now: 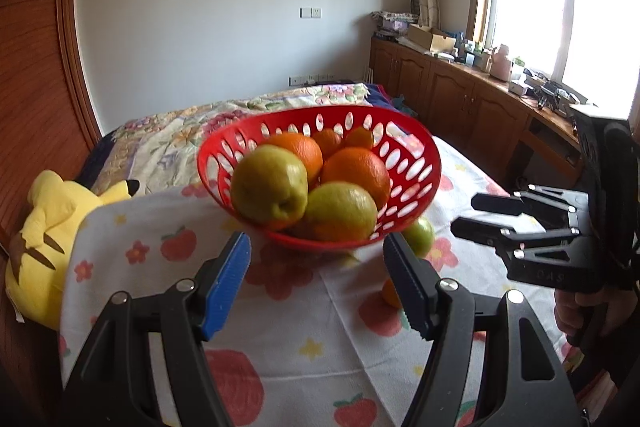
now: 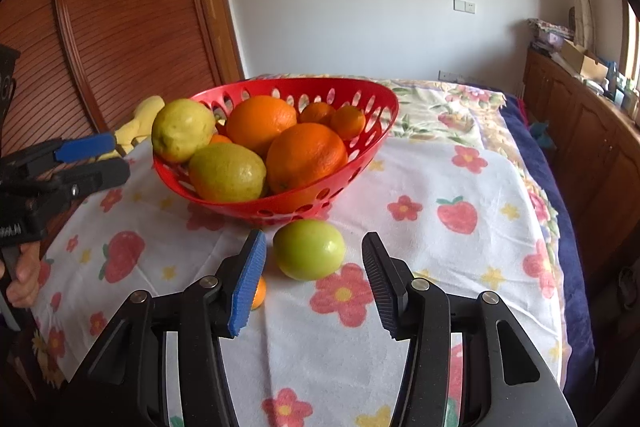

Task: Organize fruits
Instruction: 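Move the right tool to the green apple while the left tool moves to the small mandarin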

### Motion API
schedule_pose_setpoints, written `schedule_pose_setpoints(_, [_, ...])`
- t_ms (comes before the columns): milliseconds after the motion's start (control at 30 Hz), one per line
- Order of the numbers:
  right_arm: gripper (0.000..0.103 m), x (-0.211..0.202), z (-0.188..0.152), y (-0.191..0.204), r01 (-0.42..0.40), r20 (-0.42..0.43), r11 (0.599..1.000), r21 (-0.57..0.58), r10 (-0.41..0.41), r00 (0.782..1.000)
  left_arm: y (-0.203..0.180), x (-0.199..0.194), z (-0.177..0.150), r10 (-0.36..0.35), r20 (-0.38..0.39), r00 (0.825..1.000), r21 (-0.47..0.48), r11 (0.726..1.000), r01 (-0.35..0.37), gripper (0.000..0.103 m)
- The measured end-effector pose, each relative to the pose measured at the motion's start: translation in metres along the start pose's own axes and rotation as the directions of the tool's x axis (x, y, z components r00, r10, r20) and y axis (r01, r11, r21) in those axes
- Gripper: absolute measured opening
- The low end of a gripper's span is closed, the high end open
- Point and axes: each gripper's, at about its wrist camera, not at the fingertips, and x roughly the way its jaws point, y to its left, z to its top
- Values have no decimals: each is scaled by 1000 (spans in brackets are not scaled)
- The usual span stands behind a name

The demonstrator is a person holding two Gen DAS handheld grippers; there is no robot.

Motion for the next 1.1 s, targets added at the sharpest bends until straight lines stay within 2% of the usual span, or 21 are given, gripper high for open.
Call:
schedule_pose_setpoints(300, [56,20,-5,2,-9,-38,1000,-20,9,999,-10,17,-22,-28,-57,998,-18,999,27,69])
schedule_pose_setpoints(467, [56,25,-8,-2,-8,-52,1000,-17,7,999,-24,28,-33,-67,-84,994,-5,998,67,68])
schedule_pose_setpoints(867, [57,17,-14,-11,-4,-54,1000,-3,3,999,-55,62,-41,-129,-167,978,19,991,134,55])
schedule_pose_setpoints(1100, [56,17,-14,-12,-1,-53,1000,4,1,999,-68,79,-39,-107,-205,973,36,993,117,50])
